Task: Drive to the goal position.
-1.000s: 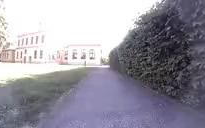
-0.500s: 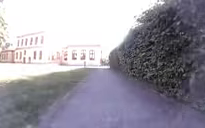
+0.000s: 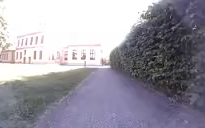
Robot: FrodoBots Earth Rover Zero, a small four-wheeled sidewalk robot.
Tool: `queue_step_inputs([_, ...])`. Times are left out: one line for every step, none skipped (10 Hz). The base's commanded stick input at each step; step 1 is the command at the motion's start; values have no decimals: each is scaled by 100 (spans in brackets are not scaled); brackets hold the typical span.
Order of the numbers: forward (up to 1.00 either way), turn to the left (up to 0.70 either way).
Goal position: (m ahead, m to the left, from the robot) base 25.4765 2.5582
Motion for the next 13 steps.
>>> queue_step_inputs([60,0])
queue_step_inputs([60,0])
queue_step_inputs([60,0])
queue_step_inputs([60,0])
queue_step_inputs([60,0])
queue_step_inputs([60,0])
queue_step_inputs([60,0])
queue_step_inputs([60,0])
queue_step_inputs([60,0])
queue_step_inputs([60,0])
queue_step_inputs([60,0])
queue_step_inputs([60,0])
queue_step_inputs([60,0])
